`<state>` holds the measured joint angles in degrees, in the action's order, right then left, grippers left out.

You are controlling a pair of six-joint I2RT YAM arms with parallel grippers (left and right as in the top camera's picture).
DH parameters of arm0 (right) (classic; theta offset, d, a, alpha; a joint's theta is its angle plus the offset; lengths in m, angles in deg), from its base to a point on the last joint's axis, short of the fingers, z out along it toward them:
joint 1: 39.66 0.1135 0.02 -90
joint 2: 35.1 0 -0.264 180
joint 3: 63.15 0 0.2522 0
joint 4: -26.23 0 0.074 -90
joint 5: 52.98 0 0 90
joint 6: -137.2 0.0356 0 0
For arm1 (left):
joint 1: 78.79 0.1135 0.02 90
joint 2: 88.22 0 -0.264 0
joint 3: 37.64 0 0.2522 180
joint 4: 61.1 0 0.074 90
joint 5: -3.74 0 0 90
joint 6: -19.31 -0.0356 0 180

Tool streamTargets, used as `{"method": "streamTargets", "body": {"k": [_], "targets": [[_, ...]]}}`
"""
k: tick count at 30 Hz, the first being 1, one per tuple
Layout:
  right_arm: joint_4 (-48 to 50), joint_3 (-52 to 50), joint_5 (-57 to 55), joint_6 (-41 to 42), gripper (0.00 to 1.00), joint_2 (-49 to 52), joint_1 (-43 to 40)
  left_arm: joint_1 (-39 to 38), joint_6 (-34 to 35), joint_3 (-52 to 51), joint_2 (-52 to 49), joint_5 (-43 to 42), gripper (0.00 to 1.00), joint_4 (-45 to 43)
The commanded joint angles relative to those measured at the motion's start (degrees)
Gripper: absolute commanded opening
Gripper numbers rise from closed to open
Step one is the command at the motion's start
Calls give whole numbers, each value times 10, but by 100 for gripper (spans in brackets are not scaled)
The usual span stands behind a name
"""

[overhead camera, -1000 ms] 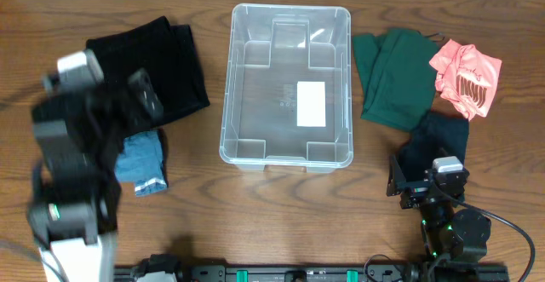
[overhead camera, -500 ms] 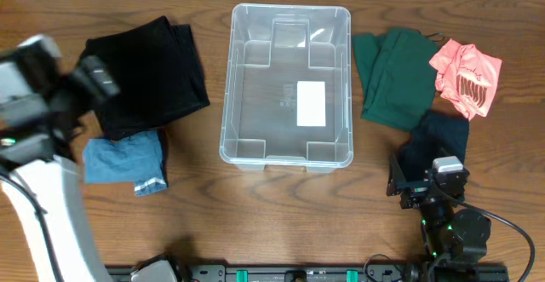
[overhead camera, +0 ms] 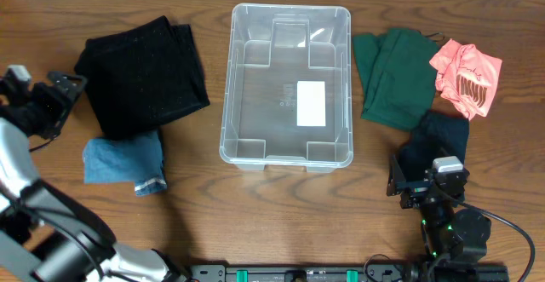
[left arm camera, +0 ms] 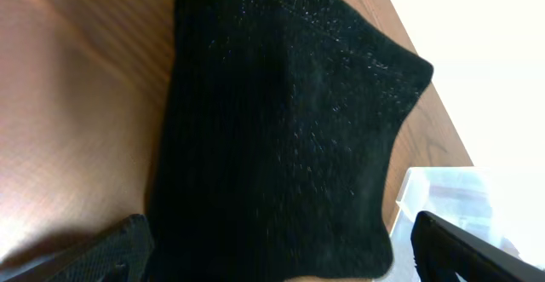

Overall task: Pack container
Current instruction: 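Reach the left gripper to the black garment and grasp it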

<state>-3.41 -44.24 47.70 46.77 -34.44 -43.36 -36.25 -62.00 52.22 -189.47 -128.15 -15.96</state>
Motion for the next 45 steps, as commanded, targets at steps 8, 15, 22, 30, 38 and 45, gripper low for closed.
{"method": "streamTargets", "body": {"k": [8, 15, 22, 30, 38, 45], "targets": [[-2, -1, 3, 6, 99, -3, -3, -5, -14, 11, -113, -20, 98, -77], [-2, -1, 3, 6, 99, -3, -3, 7, -14, 11, -179, -27, 98, -113], [-2, -1, 3, 6, 99, -3, -3, -11, -31, 11, -204, -55, 98, -137], [-1, -1, 3, 6, 99, -3, -3, -52, -43, 11, -204, -57, 98, -140], [-2, -1, 3, 6, 99, -3, -3, -76, -52, 11, -205, -50, 86, -150], [-2, -1, 3, 6, 99, -3, -3, -78, -52, 11, -205, -51, 65, -152]]}}
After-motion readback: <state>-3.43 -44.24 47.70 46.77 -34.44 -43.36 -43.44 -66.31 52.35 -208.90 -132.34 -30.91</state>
